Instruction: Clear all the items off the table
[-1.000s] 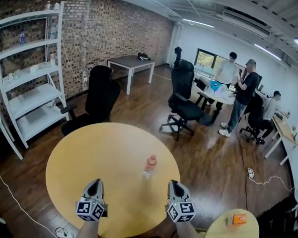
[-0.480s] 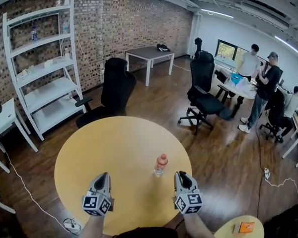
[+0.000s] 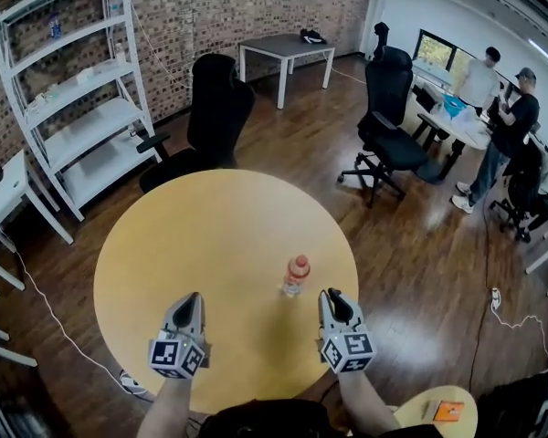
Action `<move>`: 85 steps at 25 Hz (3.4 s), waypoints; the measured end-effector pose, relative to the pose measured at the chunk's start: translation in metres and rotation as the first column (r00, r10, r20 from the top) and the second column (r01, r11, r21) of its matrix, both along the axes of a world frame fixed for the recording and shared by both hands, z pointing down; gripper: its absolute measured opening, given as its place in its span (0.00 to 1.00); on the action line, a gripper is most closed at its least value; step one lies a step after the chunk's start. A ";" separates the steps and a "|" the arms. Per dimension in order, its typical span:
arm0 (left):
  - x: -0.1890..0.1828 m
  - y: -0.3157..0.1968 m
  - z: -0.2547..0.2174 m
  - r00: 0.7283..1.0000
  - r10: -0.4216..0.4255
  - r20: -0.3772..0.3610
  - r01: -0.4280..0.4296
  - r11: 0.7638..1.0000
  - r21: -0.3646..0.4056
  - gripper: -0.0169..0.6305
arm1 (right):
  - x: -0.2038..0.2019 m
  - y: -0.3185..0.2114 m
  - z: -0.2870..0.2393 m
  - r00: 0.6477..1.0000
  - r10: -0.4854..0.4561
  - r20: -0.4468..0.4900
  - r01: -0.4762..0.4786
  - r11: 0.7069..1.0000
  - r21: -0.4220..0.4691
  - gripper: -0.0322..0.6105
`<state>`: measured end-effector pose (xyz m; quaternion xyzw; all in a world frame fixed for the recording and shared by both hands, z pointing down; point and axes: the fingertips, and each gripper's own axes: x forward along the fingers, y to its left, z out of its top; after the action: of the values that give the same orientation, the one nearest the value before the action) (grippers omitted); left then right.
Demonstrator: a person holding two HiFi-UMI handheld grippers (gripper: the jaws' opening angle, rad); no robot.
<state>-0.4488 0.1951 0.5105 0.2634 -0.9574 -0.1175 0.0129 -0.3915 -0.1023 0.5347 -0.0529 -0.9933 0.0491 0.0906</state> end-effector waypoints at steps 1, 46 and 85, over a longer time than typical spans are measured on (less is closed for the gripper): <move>0.000 0.000 0.001 1.000 0.000 -0.002 0.000 1.000 0.000 0.03 | -0.001 -0.001 0.001 1.000 0.000 -0.002 0.000 1.000 -0.002 0.16; -0.032 -0.020 0.086 0.978 0.018 -0.207 -0.025 0.999 -0.031 0.03 | -0.050 0.009 0.099 0.972 -0.064 -0.225 0.060 0.998 -0.024 0.53; 0.022 0.069 0.033 0.995 0.007 -0.104 -0.008 1.000 -0.010 0.03 | -0.030 0.058 0.006 1.000 -0.012 0.028 0.009 0.996 0.090 0.47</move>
<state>-0.4264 0.2639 0.5433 0.2604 -0.9551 -0.1258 0.0645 -0.4213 -0.0444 0.5411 -0.0548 -0.9954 0.0031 0.0788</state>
